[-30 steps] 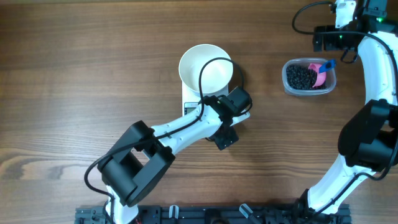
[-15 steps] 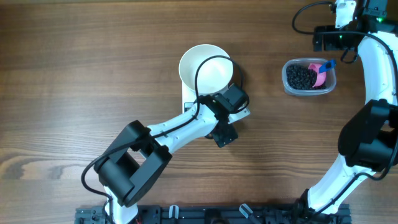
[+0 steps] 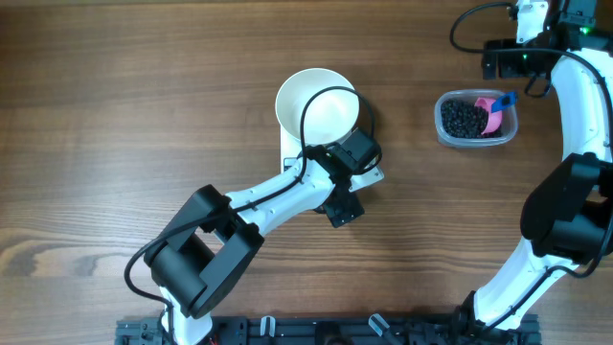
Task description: Scoop item into bowl and weigh 150g on scale
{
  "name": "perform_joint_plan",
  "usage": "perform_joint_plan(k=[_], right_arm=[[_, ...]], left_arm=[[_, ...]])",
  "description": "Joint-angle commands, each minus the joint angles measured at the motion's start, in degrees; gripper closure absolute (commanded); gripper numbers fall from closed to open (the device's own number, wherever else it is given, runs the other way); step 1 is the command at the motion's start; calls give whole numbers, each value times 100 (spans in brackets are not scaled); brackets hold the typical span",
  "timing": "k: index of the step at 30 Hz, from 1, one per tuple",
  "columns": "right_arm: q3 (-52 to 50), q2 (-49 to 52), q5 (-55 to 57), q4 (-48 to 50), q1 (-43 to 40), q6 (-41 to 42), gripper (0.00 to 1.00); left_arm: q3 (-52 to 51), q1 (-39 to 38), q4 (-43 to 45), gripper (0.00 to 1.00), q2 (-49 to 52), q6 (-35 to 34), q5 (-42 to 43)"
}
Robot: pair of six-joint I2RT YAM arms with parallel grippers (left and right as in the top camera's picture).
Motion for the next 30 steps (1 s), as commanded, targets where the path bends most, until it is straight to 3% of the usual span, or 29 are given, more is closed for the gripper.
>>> perform_joint_plan(k=[1, 30], right_arm=[[111, -70, -22, 11, 13, 9, 0], [111, -70, -22, 13, 13, 9, 0]], left_arm=[[-251, 87, -66, 0, 415, 52, 326], [-251, 122, 155, 0, 695, 50, -68]])
